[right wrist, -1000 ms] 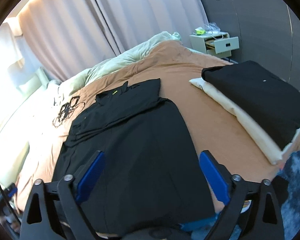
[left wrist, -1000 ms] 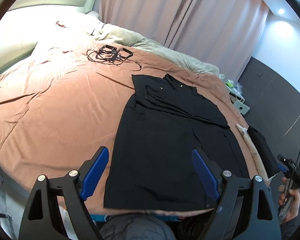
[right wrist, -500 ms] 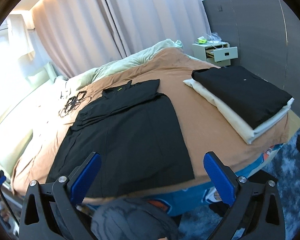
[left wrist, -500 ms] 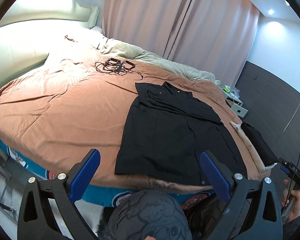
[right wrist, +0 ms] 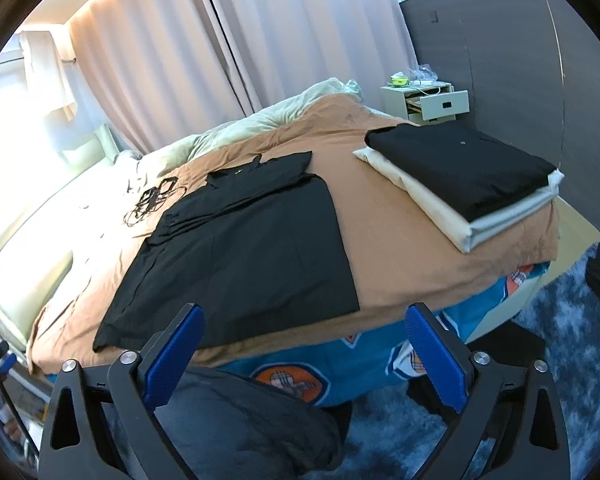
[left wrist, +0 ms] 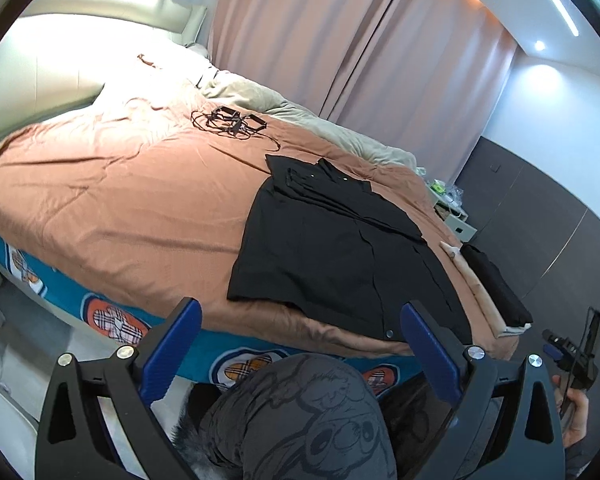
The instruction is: Fold large clothes
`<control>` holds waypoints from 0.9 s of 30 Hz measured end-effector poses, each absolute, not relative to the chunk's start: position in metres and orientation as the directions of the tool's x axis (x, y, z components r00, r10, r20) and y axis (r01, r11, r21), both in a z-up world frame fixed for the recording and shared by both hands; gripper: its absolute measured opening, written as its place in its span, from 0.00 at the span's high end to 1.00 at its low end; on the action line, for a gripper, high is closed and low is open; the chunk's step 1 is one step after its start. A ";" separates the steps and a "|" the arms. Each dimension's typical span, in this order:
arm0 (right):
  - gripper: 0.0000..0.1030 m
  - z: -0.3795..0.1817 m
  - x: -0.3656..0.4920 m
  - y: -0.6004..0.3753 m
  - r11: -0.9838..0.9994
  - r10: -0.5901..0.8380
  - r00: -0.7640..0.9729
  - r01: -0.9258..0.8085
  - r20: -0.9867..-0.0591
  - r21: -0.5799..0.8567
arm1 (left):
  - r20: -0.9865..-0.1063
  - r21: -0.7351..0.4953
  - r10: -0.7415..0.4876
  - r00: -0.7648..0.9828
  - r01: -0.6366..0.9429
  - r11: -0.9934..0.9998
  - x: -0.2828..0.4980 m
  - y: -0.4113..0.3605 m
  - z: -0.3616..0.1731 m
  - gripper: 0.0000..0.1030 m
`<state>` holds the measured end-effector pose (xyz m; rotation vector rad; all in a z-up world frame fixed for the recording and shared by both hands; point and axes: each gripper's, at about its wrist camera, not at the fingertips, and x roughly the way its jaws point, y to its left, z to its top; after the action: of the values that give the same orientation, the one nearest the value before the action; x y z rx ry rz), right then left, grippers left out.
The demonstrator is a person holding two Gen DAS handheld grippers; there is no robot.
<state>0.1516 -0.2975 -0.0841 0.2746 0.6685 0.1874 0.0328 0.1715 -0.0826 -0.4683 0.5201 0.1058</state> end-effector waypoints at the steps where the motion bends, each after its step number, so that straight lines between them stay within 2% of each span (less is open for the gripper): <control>1: 0.08 -0.087 0.153 -0.300 0.946 0.262 0.765 -0.083 -0.588 0.313 | -0.503 -0.410 -0.018 0.864 -0.220 0.885 0.033 0.175 -0.086 0.07; 2: 0.09 -0.090 0.154 -0.302 0.946 0.264 0.761 -0.084 -0.592 0.314 | -0.506 -0.411 -0.015 0.863 -0.226 0.883 0.033 0.177 -0.089 0.09; 4: 0.14 -0.099 0.157 -0.306 0.943 0.269 0.751 -0.077 -0.603 0.325 | -0.521 -0.425 -0.015 0.853 -0.244 0.871 0.037 0.184 -0.097 0.20; 6: 0.20 -0.110 0.161 -0.313 0.932 0.282 0.741 -0.059 -0.610 0.359 | -0.541 -0.437 -0.025 0.841 -0.255 0.862 0.041 0.188 -0.105 0.24; 11: 0.22 -0.128 0.173 -0.319 0.909 0.320 0.732 -0.058 -0.601 0.413 | -0.563 -0.427 -0.027 0.826 -0.263 0.865 0.055 0.197 -0.117 0.26; 19: 0.33 -0.158 0.219 -0.317 0.887 0.362 0.693 -0.050 -0.624 0.459 | -0.623 -0.479 -0.073 0.779 -0.306 0.823 0.105 0.216 -0.156 0.49; 21: 0.35 -0.167 0.230 -0.317 0.875 0.379 0.685 -0.045 -0.622 0.483 | -0.638 -0.494 -0.093 0.765 -0.313 0.811 0.119 0.220 -0.168 0.53; 23: 0.39 -0.175 0.242 -0.317 0.863 0.398 0.670 -0.040 -0.626 0.504 | -0.652 -0.498 -0.103 0.751 -0.322 0.805 0.133 0.223 -0.176 0.53; 25: 0.46 -0.181 0.252 -0.316 0.856 0.407 0.657 -0.033 -0.635 0.515 | -0.673 -0.505 -0.116 0.731 -0.338 0.795 0.150 0.229 -0.189 0.59; 27: 0.49 -0.189 0.264 -0.317 0.848 0.415 0.648 -0.020 -0.639 0.530 | -0.692 -0.511 -0.129 0.710 -0.357 0.782 0.163 0.235 -0.200 0.61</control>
<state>0.2638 -0.3171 -0.1893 0.5143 0.8373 0.2599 0.1631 0.2345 -0.2004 -0.6779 0.7858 0.1374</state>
